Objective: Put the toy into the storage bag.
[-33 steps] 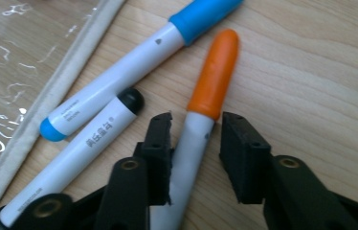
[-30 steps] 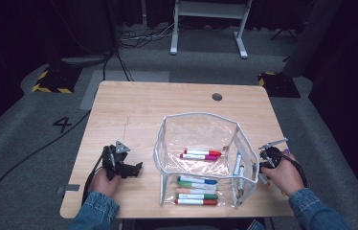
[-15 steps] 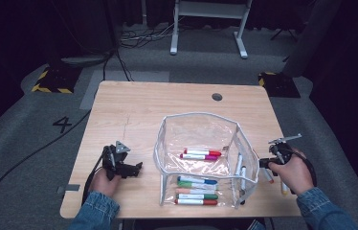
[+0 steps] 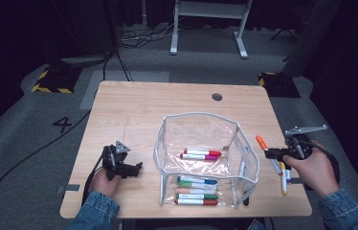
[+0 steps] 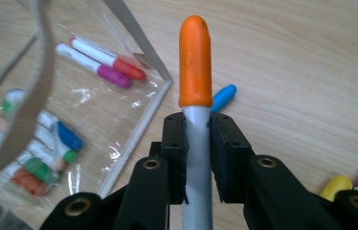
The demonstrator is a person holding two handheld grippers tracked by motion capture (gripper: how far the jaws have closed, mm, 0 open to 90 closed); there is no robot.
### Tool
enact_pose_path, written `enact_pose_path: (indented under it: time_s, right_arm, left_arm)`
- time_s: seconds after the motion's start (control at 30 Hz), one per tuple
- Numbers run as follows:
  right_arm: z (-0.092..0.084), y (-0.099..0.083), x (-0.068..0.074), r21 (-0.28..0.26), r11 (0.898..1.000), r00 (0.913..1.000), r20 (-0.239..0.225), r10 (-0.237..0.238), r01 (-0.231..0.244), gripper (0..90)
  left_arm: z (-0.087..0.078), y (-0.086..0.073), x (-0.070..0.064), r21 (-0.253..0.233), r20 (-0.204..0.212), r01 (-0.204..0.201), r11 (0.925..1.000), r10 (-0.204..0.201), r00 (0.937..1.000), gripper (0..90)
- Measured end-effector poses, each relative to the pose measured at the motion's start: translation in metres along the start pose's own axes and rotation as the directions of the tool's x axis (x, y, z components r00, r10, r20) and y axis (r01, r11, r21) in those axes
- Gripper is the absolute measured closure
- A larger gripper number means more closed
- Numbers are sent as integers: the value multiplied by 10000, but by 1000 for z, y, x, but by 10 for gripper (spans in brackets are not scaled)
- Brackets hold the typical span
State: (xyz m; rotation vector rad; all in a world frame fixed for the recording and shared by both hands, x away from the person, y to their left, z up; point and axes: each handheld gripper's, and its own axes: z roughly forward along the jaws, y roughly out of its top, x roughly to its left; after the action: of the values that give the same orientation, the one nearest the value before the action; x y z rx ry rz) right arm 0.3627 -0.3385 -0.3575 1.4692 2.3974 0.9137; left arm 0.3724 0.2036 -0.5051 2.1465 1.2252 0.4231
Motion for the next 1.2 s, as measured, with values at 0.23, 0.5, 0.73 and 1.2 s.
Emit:
enact_pose_path:
  time_s: [0.23,0.5,0.73,1.2]
  right_arm:
    - [-30,14,20,-498,9976,9963,-687,-519,486,771]
    - [-52,28,45,-800,9893,9835,-1244,-1316,1222,771]
    - [-61,46,74,-957,9651,9486,-1835,-2577,2437,771]
    - [-45,84,131,-529,9012,8573,-2890,-4261,4301,771]
  left_arm:
    - [0,0,0,1,2,0,10000,0,10000,0]
    - [0,0,0,2,-3,-3,10000,3,10000,0]
    - [0,0,0,1,-2,18,10000,-18,10000,0]
    - [-1,0,0,25,42,-40,10000,40,10000,0]
